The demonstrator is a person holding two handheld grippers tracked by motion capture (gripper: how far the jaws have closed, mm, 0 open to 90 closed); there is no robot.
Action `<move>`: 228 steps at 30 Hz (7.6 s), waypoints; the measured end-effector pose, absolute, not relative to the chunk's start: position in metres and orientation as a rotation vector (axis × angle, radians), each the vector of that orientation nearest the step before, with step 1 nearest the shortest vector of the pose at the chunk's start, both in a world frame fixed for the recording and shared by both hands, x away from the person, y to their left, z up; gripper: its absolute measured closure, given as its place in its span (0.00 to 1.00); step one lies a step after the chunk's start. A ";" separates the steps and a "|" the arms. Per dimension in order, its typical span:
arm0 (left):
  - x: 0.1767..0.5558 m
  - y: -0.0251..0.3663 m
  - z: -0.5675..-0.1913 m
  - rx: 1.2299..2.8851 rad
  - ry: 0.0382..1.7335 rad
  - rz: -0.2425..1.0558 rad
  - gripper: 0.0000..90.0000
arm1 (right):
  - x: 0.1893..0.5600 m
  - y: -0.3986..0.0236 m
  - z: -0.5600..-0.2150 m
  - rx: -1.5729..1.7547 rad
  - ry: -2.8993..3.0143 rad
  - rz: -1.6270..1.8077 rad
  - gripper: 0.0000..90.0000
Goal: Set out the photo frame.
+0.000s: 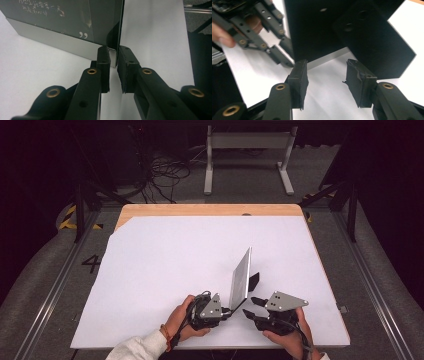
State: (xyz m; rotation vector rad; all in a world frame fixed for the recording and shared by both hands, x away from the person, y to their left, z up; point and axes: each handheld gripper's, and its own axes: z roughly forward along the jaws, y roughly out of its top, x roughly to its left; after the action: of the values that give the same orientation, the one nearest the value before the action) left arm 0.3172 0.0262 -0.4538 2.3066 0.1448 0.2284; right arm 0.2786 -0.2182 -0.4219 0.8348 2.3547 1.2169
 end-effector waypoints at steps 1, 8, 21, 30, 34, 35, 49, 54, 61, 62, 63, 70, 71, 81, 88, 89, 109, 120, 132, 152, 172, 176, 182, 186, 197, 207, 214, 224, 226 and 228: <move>0.317 0.026 -0.454 2.305 0.149 0.224 0.89 | 0.277 -0.217 -0.422 0.833 2.357 1.228 0.57; 0.317 0.024 -0.455 2.303 0.144 0.229 0.88 | 0.274 -0.210 -0.422 0.815 2.368 1.248 0.51; 0.319 0.053 -0.447 2.307 0.187 0.270 0.93 | 0.273 -0.198 -0.421 0.853 2.321 1.283 0.43; 0.325 0.091 -0.447 2.313 0.277 0.293 0.91 | 0.277 -0.191 -0.424 0.914 2.272 1.298 0.41; 0.323 0.100 -0.450 2.335 0.295 0.290 0.89 | 0.280 -0.187 -0.425 0.938 2.251 1.283 0.42; 0.323 0.102 -0.451 2.338 0.292 0.292 0.89 | 0.281 -0.187 -0.425 0.945 2.248 1.278 0.44; 0.323 0.107 -0.451 2.334 0.310 0.304 0.84 | 0.281 -0.191 -0.426 0.913 2.277 1.289 0.63; 0.323 0.109 -0.450 2.332 0.312 0.307 0.83 | 0.279 -0.196 -0.425 0.918 2.262 1.265 0.68; 0.324 0.119 -0.449 2.315 0.343 0.300 0.84 | 0.279 -0.206 -0.426 0.937 2.239 1.279 0.74; 0.324 0.119 -0.449 2.311 0.346 0.301 0.84 | 0.279 -0.206 -0.426 0.942 2.235 1.275 0.76; 0.324 0.120 -0.449 2.307 0.348 0.304 0.83 | 0.279 -0.208 -0.426 0.954 2.226 1.278 0.77; 0.325 0.120 -0.448 2.307 0.351 0.311 0.81 | 0.283 -0.216 -0.426 0.991 2.212 1.284 0.81; 0.325 0.120 -0.448 2.307 0.350 0.311 0.81 | 0.284 -0.218 -0.426 1.000 2.206 1.286 0.82; 0.326 0.116 -0.449 2.309 0.347 0.323 0.73 | 0.289 -0.225 -0.426 1.040 2.163 1.263 0.73; 0.328 0.115 -0.449 2.305 0.375 0.332 0.66 | 0.297 -0.228 -0.427 1.082 2.130 1.328 0.68; 0.328 0.115 -0.449 2.303 0.373 0.333 0.65 | 0.297 -0.228 -0.427 1.074 2.136 1.343 0.72; 0.335 0.108 -0.448 2.267 0.434 0.326 0.53 | 0.307 -0.228 -0.429 0.978 2.250 1.487 0.95; 0.355 0.093 -0.445 2.204 0.485 0.320 0.45 | 0.314 -0.234 -0.430 0.992 2.278 1.528 0.95; 0.385 0.075 -0.446 2.147 0.548 0.327 0.32 | 0.320 -0.239 -0.429 0.965 2.322 1.544 0.95; 0.402 0.054 -0.449 2.131 0.482 0.205 0.39 | 0.320 -0.242 -0.429 0.928 2.347 1.495 0.89; 0.400 0.068 -0.448 2.154 0.499 0.166 0.57 | 0.315 -0.238 -0.441 0.894 2.393 1.361 0.92; 0.396 0.073 -0.447 2.170 0.502 0.180 0.62 | 0.318 -0.237 -0.442 0.921 2.374 1.371 0.91; 0.391 0.076 -0.446 2.190 0.498 0.201 0.66 | 0.320 -0.235 -0.442 0.931 2.367 1.363 0.89; 0.388 0.078 -0.444 2.208 0.494 0.214 0.69 | 0.322 -0.235 -0.442 0.939 2.360 1.357 0.87; 0.380 0.082 -0.442 2.229 0.514 0.237 0.74 | 0.329 -0.233 -0.442 0.973 2.337 1.358 0.83; 0.368 0.083 -0.442 2.240 0.539 0.300 0.76 | 0.334 -0.230 -0.444 0.993 2.309 1.364 0.78; 0.362 0.084 -0.442 2.250 0.549 0.349 0.77 | 0.336 -0.223 -0.444 0.990 2.291 1.341 0.75; 0.356 0.080 -0.447 2.227 0.569 0.445 0.75 | 0.339 -0.215 -0.445 0.983 2.278 1.294 0.70; 0.356 0.079 -0.447 2.224 0.573 0.454 0.74 | 0.340 -0.214 -0.445 0.986 2.275 1.282 0.69; 0.356 0.079 -0.448 2.220 0.574 0.459 0.74 | 0.340 -0.213 -0.445 0.983 2.273 1.279 0.69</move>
State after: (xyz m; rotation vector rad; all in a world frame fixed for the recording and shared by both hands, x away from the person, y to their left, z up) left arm 0.3559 0.0793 -0.4480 2.2197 0.5743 0.4594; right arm 0.3400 -0.2131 -0.4450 0.9834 2.2726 1.2793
